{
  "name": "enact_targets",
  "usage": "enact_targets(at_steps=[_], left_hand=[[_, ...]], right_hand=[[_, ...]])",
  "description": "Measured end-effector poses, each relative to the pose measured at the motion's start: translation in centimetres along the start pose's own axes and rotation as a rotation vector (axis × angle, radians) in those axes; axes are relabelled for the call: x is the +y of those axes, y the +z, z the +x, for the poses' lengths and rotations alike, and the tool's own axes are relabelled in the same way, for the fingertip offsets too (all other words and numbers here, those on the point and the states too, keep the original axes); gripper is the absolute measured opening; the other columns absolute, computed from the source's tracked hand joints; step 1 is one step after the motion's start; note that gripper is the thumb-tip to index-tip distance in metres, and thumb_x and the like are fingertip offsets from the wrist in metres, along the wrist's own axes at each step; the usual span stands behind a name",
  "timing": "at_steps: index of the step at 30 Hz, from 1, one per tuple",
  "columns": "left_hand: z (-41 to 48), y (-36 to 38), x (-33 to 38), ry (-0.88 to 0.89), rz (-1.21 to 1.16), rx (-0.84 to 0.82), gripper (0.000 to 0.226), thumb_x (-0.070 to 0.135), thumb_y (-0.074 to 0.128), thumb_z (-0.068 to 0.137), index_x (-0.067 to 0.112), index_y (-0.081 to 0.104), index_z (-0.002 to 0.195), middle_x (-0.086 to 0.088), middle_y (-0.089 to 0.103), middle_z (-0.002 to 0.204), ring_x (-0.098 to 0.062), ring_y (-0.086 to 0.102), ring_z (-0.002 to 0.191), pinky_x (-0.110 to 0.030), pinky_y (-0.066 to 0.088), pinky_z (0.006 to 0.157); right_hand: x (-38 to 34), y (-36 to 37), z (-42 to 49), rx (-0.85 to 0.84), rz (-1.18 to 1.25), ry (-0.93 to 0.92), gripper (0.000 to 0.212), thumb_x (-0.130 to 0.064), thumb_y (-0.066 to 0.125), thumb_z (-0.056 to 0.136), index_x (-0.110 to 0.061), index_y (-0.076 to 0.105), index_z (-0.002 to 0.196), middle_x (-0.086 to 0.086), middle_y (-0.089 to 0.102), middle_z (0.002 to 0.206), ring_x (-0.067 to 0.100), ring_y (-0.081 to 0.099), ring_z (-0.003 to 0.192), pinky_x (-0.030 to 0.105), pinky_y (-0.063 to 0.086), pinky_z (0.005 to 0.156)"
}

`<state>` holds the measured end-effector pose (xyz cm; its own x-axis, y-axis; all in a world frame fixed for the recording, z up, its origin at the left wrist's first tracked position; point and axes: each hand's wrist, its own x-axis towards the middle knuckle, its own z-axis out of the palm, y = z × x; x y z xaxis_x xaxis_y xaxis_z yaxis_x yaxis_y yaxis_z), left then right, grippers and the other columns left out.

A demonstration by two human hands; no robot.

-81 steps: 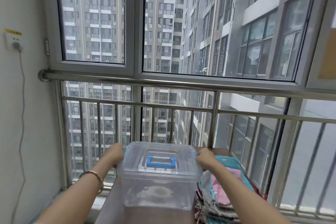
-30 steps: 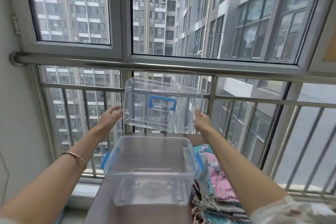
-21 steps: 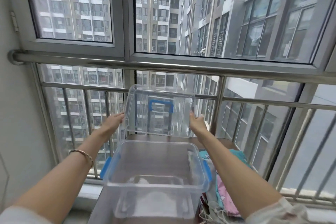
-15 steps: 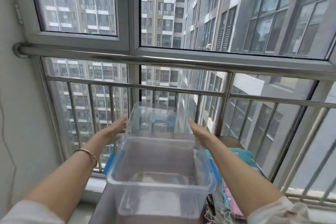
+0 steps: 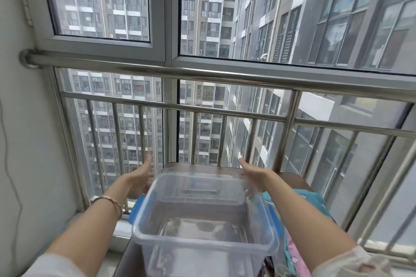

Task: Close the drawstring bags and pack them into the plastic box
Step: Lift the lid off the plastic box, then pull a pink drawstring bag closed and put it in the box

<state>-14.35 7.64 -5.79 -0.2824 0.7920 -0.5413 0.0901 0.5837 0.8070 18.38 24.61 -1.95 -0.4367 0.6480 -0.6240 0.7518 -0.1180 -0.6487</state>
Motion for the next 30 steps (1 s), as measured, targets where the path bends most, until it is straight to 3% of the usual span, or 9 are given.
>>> enact_targets(at_steps=[3,6,9,12,14,17,21,26,30], left_hand=[[-1.9,1.4,0.8,-0.026,0.015,-0.001,0.111,0.091,0.006,0.067,0.022,0.007,0.154,-0.02,0.039,0.146,-0.038,0.042,0.13,-0.055,0.015,0.117],[-3.6,2.4,2.2,0.034,0.017,0.031,0.093,0.081,0.002,0.08,0.024,0.002,0.154,-0.017,0.007,0.159,-0.038,0.014,0.145,-0.054,0.013,0.117],[-5.6,3.9,4.1,0.247,0.136,0.147,0.082,0.069,0.003,0.09,0.018,0.002,0.154,-0.012,0.004,0.16,-0.031,0.011,0.147,-0.047,0.01,0.119],[-7.8,7.1,6.8,0.537,0.267,0.397,0.064,0.048,0.015,0.103,0.004,0.026,0.148,-0.014,0.03,0.154,-0.026,0.029,0.141,-0.042,0.022,0.117],[-9.2,10.0,8.2,0.675,0.309,0.472,0.051,0.039,0.027,0.104,0.002,0.046,0.135,-0.012,0.052,0.137,-0.022,0.049,0.123,-0.039,0.037,0.107],[-11.1,14.6,9.1,0.776,0.305,0.379,0.036,0.028,0.04,0.102,0.005,0.055,0.125,-0.006,0.06,0.121,-0.015,0.054,0.109,-0.028,0.041,0.09],[-13.0,20.9,8.9,0.848,0.349,0.218,0.029,0.02,0.046,0.1,0.006,0.059,0.121,-0.002,0.063,0.117,-0.012,0.057,0.105,-0.013,0.04,0.075],[-14.9,27.8,7.2,0.932,0.459,0.144,0.026,0.013,0.051,0.095,0.009,0.062,0.119,-0.004,0.065,0.118,-0.013,0.061,0.104,-0.023,0.05,0.089],[-17.2,33.9,5.2,1.072,0.64,0.119,0.025,0.002,0.051,0.091,0.009,0.069,0.107,-0.007,0.069,0.109,-0.016,0.063,0.093,-0.026,0.053,0.084]], right_hand=[[0.2,-0.5,-0.4,0.015,0.096,-0.065,0.087,-0.077,0.007,0.088,-0.024,-0.006,0.155,0.012,-0.005,0.163,0.039,0.006,0.148,0.056,0.007,0.117],[1.0,-1.4,-1.3,0.128,0.098,-0.154,0.083,-0.07,0.026,0.093,-0.018,0.007,0.155,0.019,0.018,0.159,0.036,0.023,0.145,0.052,0.024,0.117],[2.7,-2.5,-3.0,0.214,0.029,-0.213,0.074,-0.06,0.034,0.097,-0.009,0.025,0.151,0.021,0.039,0.147,0.033,0.043,0.133,0.045,0.037,0.111],[4.9,-3.1,-5.0,0.252,0.055,-0.248,0.053,-0.044,0.043,0.1,-0.009,0.043,0.139,0.015,0.056,0.131,0.025,0.056,0.117,0.041,0.044,0.103],[6.7,-3.0,-6.4,0.318,0.078,-0.271,0.029,-0.022,0.049,0.099,-0.006,0.057,0.122,0.011,0.066,0.111,0.019,0.061,0.097,0.04,0.05,0.095],[9.9,-2.5,-8.7,0.344,0.057,-0.266,0.019,0.0,0.05,0.094,-0.007,0.066,0.103,0.009,0.069,0.096,0.017,0.063,0.08,0.03,0.054,0.074],[14.2,-1.0,-10.6,0.285,0.082,-0.245,0.021,0.001,0.055,0.092,-0.004,0.065,0.11,0.014,0.069,0.104,0.018,0.063,0.082,0.029,0.053,0.075],[16.7,0.7,-12.4,0.34,-0.032,-0.253,0.024,-0.002,0.053,0.093,-0.009,0.065,0.113,0.003,0.07,0.098,0.011,0.062,0.08,0.021,0.05,0.069],[18.0,0.7,-13.4,0.407,-0.341,-0.194,0.027,0.007,0.05,0.082,-0.013,0.066,0.089,-0.003,0.061,0.08,0.013,0.053,0.071,0.021,0.043,0.058]])
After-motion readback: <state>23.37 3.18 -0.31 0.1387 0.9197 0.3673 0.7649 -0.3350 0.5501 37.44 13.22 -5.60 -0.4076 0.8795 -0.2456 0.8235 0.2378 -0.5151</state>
